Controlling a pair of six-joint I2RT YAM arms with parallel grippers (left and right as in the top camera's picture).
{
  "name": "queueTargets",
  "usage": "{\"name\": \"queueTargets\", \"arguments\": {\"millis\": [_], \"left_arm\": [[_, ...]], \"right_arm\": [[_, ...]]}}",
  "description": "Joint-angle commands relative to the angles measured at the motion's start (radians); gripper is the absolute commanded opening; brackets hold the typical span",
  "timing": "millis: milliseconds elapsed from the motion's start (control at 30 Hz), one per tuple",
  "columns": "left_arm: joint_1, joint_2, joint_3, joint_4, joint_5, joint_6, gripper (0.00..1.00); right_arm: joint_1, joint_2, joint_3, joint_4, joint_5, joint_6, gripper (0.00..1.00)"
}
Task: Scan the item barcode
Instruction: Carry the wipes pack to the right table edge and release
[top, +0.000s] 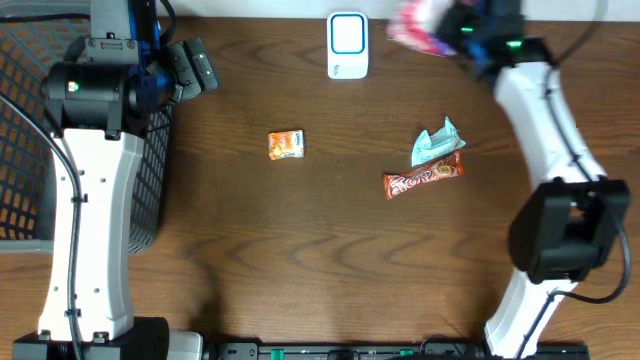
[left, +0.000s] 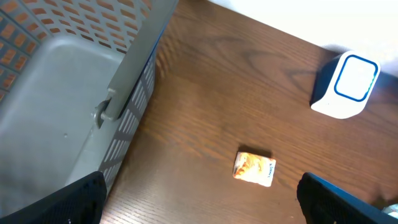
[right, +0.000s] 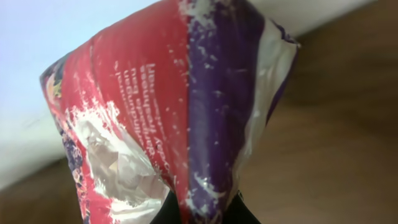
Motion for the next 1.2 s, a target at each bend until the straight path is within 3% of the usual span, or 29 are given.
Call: {"name": "queueTargets", "arguments": {"millis": [0,133,400,433,533,700,1000,1100,1133,1167], "left_arm": [[0.004,0.004,0.003,-0.003,-0.006,-0.005,0.98],[0.004,0.004,0.003,-0.003,-0.006,-0.005,0.98],[0.004,0.004,0.003,-0.003,-0.006,-0.005,0.98],[0.004,0.004,0.003,-0.003,-0.006,-0.005,0.98],[0.004,0.004,0.003,-0.003,-0.006,-0.005,0.98],[0.004,0.004,0.003,-0.003,-0.006,-0.005,0.98],[0.004,0.004,0.003,-0.003,-0.006,-0.005,0.98],[0.004,0.004,0.003,-0.003,-0.006,-0.005,0.98],[0.004,0.004,0.003,-0.003,-0.006,-0.005,0.98],[0.004,0.004,0.003,-0.003,-0.006,-0.005,0.98]], "right_arm": [[-0.164,-0.003,0.002,-0.082,0.135,0.079,0.01],[-0.327,0.006,0.002,-0.198,0.214,0.220,0.01],[-0.533,0.072,0.002,-0.123,0.137,0.219,0.03],[-0.544,0.088,0.002,-0.103,0.095,0.219,0.07],[-0.554,0.122,0.002,-0.074,0.006,0.218,0.43],[-0.549,0.116,0.002,-0.083,-0.076,0.149,0.69],[-0.509,-0.048,0.002,-0.212,-0.236,0.039,0.71],[-0.464,-0.076,0.002,-0.292,-0.354,-0.126,0.81],[-0.444,-0.076,0.002,-0.332,-0.383,-0.192,0.99],[-0.420,-0.074,0.002,-0.386,-0.385,-0.224,0.99]]}}
